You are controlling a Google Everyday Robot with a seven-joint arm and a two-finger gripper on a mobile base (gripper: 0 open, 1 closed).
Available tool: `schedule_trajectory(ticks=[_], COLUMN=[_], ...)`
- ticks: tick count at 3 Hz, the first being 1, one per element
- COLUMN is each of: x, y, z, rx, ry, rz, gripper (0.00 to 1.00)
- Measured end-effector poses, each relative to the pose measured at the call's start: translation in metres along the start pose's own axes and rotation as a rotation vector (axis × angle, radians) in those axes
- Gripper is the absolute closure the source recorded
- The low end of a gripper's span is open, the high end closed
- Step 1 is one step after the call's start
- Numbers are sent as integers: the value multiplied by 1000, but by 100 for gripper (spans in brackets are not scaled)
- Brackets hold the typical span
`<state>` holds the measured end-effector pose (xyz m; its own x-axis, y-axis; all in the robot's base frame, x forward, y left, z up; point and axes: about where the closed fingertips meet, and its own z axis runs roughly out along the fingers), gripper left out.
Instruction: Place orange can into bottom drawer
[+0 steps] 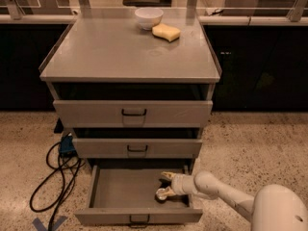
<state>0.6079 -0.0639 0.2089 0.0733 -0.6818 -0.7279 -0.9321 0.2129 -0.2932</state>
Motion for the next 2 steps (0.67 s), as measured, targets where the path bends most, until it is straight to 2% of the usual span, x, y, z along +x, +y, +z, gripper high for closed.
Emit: schedule_trajectory(ticks=[1,2], x=[0,0], y=[0,0], z=[0,0], rx=[0,0], ry=[0,0], rz=[0,0], gripper=[0,0])
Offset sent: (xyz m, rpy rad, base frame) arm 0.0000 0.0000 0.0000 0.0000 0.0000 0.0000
